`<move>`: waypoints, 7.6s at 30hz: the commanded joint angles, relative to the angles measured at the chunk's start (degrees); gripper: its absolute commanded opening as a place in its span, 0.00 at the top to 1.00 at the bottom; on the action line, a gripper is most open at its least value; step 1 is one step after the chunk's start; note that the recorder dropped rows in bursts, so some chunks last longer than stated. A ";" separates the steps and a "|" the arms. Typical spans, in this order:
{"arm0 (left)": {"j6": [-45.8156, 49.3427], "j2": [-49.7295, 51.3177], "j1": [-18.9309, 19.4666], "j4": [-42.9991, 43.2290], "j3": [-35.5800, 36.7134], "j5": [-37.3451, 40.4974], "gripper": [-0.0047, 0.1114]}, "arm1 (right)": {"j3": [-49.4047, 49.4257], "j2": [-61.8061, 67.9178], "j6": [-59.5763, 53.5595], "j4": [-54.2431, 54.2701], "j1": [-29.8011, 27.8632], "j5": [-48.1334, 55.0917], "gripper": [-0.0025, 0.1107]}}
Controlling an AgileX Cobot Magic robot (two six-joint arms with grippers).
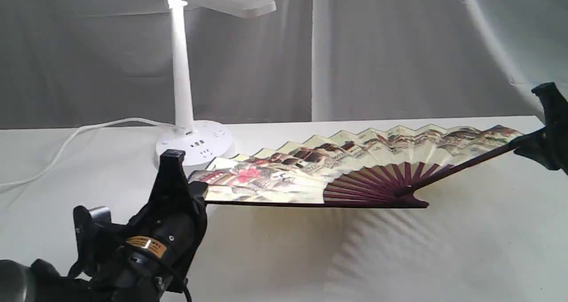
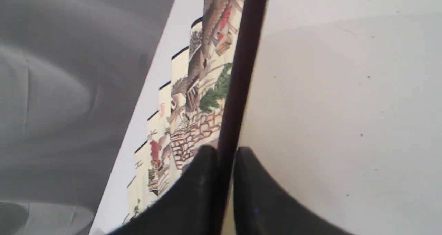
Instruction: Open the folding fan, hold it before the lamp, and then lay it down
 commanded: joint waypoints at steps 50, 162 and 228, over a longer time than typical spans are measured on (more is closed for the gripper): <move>55.55 -0.57 5.14 -8.96 -2.10 7.10 0.39 | -0.01 3.93 -5.35 -18.74 -0.42 6.76 0.47; 68.46 -55.88 42.43 43.45 -18.38 98.02 0.96 | 11.98 -61.17 28.43 -84.43 20.32 17.48 0.98; 68.48 -108.15 42.43 42.11 18.01 70.81 0.96 | 41.65 -113.60 30.00 -89.89 20.32 5.76 0.98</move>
